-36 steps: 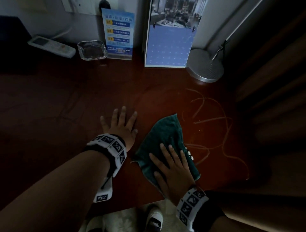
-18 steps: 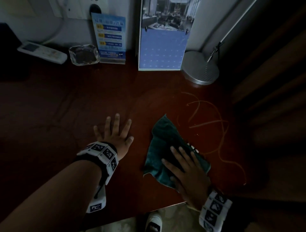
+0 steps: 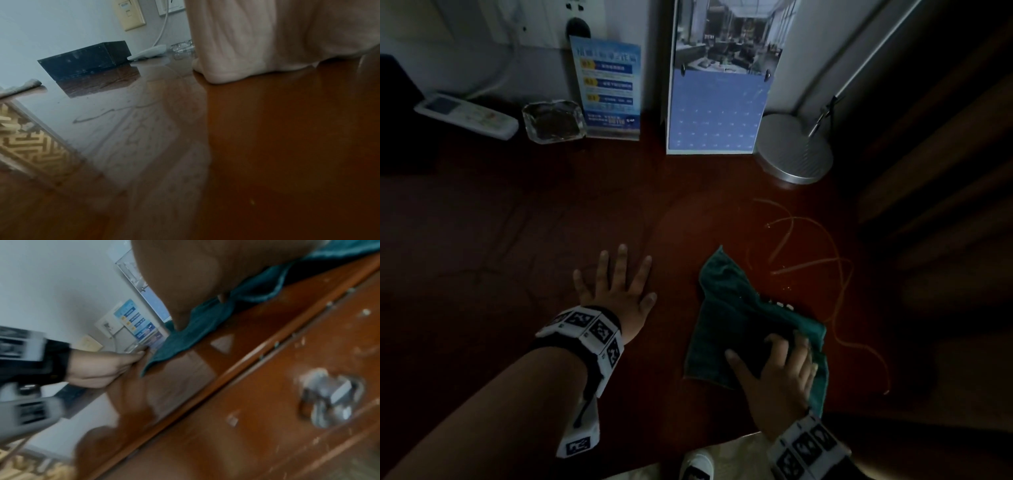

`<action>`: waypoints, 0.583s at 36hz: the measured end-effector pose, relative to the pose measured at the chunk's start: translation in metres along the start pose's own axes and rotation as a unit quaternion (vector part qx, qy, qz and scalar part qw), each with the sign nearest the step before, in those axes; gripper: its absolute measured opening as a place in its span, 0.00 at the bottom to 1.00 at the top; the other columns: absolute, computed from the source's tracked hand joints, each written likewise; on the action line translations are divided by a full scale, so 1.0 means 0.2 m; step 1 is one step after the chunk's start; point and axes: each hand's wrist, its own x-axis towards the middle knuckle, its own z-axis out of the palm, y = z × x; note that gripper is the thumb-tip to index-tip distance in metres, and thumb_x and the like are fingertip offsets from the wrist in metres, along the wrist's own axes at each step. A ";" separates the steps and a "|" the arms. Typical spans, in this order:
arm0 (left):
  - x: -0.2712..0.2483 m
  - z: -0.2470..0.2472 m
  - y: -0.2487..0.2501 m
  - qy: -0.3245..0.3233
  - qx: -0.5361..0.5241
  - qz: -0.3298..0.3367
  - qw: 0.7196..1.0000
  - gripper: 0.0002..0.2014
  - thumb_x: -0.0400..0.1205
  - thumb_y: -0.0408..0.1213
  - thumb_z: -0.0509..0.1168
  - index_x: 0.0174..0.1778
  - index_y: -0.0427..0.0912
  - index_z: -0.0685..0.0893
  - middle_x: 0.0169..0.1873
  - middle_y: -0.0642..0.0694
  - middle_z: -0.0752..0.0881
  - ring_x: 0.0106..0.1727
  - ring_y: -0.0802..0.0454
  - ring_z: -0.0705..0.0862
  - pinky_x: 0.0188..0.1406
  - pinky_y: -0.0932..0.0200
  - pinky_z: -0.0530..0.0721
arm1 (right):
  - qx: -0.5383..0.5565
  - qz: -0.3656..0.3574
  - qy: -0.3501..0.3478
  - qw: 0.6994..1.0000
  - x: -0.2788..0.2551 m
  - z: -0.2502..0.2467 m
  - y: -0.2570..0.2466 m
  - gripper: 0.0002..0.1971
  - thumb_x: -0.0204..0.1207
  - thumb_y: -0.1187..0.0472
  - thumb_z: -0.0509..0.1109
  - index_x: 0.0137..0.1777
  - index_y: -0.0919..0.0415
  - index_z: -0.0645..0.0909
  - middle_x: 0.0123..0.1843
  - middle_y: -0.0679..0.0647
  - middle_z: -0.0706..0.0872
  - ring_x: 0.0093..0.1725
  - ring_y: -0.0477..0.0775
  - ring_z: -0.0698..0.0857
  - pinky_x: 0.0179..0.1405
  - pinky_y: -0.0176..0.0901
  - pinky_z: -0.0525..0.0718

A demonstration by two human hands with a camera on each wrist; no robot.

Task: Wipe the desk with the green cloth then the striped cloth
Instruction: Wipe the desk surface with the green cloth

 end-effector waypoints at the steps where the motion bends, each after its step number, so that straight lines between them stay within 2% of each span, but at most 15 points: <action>1: 0.00 0.00 0.00 0.000 -0.001 0.001 1.000 0.29 0.85 0.59 0.36 0.76 0.64 0.26 0.76 0.50 0.21 0.79 0.44 0.24 0.74 0.30 0.32 | -0.004 -0.006 -0.001 1.000 0.03 0.00 0.01 0.42 0.63 0.20 0.50 0.53 0.59 0.78 0.68 0.70 0.76 0.68 0.75 0.76 0.64 0.76 0.71; 2: 0.00 0.00 0.00 0.001 -0.002 0.003 1.000 0.29 0.85 0.59 0.36 0.77 0.64 0.26 0.77 0.50 0.21 0.79 0.44 0.25 0.74 0.30 0.32 | -0.009 -0.013 0.008 1.000 0.05 0.00 0.01 0.44 0.63 0.19 0.49 0.55 0.59 0.78 0.71 0.70 0.73 0.71 0.73 0.73 0.68 0.75 0.67; 4: 0.00 0.00 0.00 0.001 0.000 0.005 1.000 0.29 0.85 0.59 0.36 0.77 0.63 0.26 0.76 0.50 0.21 0.79 0.44 0.25 0.74 0.30 0.32 | -0.010 -0.007 0.000 1.000 0.10 -0.02 0.01 0.44 0.61 0.20 0.54 0.63 0.57 0.74 0.80 0.66 0.60 0.81 0.66 0.57 0.78 0.67 0.50; 5: 0.00 0.00 0.00 0.001 0.003 0.005 1.000 0.29 0.85 0.59 0.36 0.76 0.63 0.25 0.76 0.50 0.20 0.79 0.44 0.24 0.74 0.30 0.32 | -0.005 -0.005 -0.018 1.000 0.12 -0.04 0.01 0.43 0.62 0.22 0.57 0.67 0.56 0.70 0.82 0.63 0.53 0.83 0.62 0.49 0.79 0.62 0.42; 7: 0.01 0.00 0.00 0.003 0.007 0.004 1.000 0.29 0.85 0.59 0.35 0.76 0.63 0.25 0.76 0.49 0.20 0.79 0.43 0.24 0.74 0.30 0.32 | -0.003 -0.007 -0.038 0.999 0.16 -0.05 0.01 0.42 0.65 0.25 0.60 0.70 0.54 0.66 0.84 0.61 0.44 0.83 0.58 0.39 0.79 0.59 0.36; 13: 0.01 0.01 -0.01 0.001 0.004 0.005 1.000 0.29 0.85 0.59 0.35 0.75 0.63 0.23 0.75 0.49 0.19 0.78 0.43 0.23 0.74 0.29 0.32 | -0.027 0.015 -0.053 0.998 0.23 -0.04 -0.06 0.41 0.70 0.27 0.56 0.77 0.49 0.57 0.84 0.60 0.33 0.82 0.58 0.31 0.77 0.61 0.32; 21: 0.01 0.01 0.00 0.000 0.012 0.004 1.000 0.29 0.85 0.59 0.35 0.75 0.63 0.23 0.76 0.49 0.19 0.79 0.43 0.24 0.74 0.29 0.33 | -0.047 0.085 -0.048 0.994 0.38 -0.05 -0.23 0.43 0.70 0.25 0.54 0.78 0.52 0.56 0.83 0.63 0.33 0.82 0.61 0.33 0.78 0.66 0.37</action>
